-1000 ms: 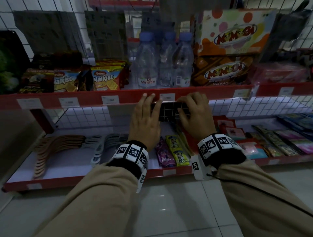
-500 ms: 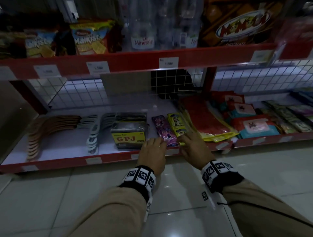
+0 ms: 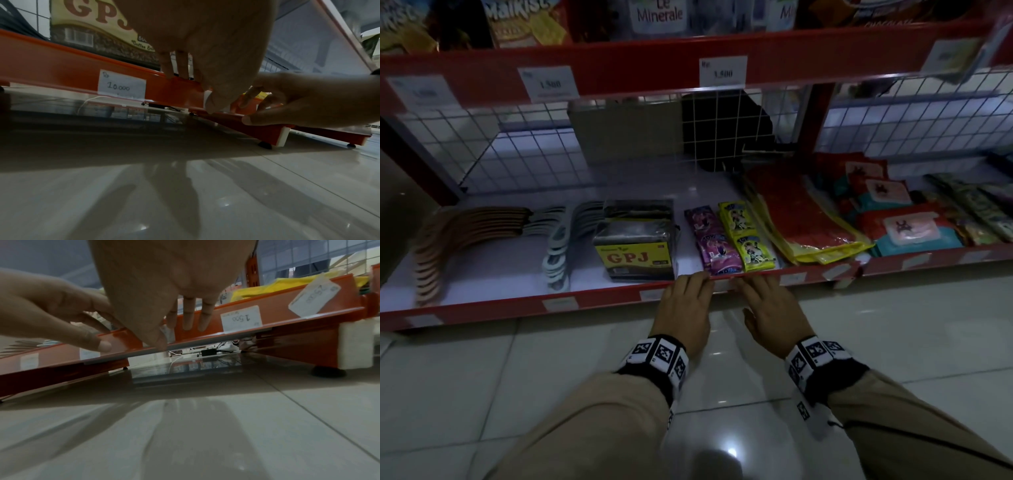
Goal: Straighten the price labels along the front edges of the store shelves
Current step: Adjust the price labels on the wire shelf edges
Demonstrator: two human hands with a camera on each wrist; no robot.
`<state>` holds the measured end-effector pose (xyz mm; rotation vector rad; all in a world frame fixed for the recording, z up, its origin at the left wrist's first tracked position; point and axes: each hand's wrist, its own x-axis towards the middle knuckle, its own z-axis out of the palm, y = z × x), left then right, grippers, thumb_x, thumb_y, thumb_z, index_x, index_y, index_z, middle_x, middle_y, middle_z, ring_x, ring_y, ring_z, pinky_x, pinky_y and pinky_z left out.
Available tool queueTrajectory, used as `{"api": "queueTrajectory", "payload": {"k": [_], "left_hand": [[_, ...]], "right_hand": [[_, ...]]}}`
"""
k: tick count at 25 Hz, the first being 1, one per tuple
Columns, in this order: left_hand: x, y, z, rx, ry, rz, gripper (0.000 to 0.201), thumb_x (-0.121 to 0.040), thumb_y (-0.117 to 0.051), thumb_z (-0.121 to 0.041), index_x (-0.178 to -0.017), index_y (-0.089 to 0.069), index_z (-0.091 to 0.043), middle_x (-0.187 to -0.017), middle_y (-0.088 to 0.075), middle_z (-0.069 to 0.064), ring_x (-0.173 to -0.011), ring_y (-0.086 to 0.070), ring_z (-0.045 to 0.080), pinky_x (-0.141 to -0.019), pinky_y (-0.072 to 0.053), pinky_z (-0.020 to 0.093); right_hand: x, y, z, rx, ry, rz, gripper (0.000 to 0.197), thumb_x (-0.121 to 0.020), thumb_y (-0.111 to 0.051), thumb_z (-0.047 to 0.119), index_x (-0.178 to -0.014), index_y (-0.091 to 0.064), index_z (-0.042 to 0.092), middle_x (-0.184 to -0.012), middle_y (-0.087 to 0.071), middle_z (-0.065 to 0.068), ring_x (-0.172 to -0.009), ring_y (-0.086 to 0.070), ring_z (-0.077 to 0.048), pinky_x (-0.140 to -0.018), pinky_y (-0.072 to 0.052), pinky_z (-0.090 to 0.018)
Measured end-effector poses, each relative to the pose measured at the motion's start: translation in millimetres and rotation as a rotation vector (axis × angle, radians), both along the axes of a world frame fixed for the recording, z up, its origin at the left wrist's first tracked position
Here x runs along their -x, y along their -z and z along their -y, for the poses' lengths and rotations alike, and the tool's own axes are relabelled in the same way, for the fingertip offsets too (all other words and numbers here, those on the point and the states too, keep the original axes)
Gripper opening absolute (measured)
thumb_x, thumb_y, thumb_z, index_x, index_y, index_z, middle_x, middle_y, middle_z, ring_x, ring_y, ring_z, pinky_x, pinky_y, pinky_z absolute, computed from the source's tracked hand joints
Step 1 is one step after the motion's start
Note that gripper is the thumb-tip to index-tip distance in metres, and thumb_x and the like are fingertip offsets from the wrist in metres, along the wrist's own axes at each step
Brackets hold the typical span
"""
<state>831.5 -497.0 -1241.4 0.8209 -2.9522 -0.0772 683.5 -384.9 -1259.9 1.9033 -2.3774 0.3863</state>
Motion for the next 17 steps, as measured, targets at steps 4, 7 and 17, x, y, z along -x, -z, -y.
{"api": "queueTrajectory", "payload": {"k": [4, 7, 17], "left_hand": [[3, 1, 0, -0.011, -0.032, -0.023, 0.062, -0.087, -0.047, -0.022, -0.145, -0.024, -0.021, -0.142, -0.029, 0.001, -0.126, -0.030, 0.022, -0.100, -0.031, 0.031], [3, 1, 2, 0.012, -0.043, -0.027, 0.061, -0.086, -0.047, -0.020, -0.144, -0.027, -0.021, -0.139, -0.031, 0.003, -0.123, -0.031, 0.024, -0.096, -0.029, 0.031], [6, 10, -4, 0.051, -0.022, -0.042, 0.051, -0.082, -0.049, -0.015, -0.133, -0.044, -0.016, -0.129, -0.045, 0.007, -0.114, -0.043, 0.027, -0.093, -0.035, 0.037]], "right_hand": [[-2, -9, 11, -0.024, 0.072, -0.012, 0.047, -0.076, -0.057, 0.016, -0.123, -0.055, 0.012, -0.120, -0.053, -0.013, -0.101, -0.049, -0.033, -0.081, -0.044, -0.043], [-3, -16, 20, -0.017, 0.129, 0.002, 0.036, -0.079, -0.058, 0.024, -0.113, -0.056, 0.014, -0.117, -0.051, -0.012, -0.104, -0.045, -0.032, -0.080, -0.042, -0.042], [-4, -3, 16, 0.074, 0.062, -0.037, 0.040, -0.073, -0.067, 0.023, -0.109, -0.059, 0.009, -0.105, -0.057, -0.011, -0.091, -0.054, -0.031, -0.077, -0.044, -0.040]]}}
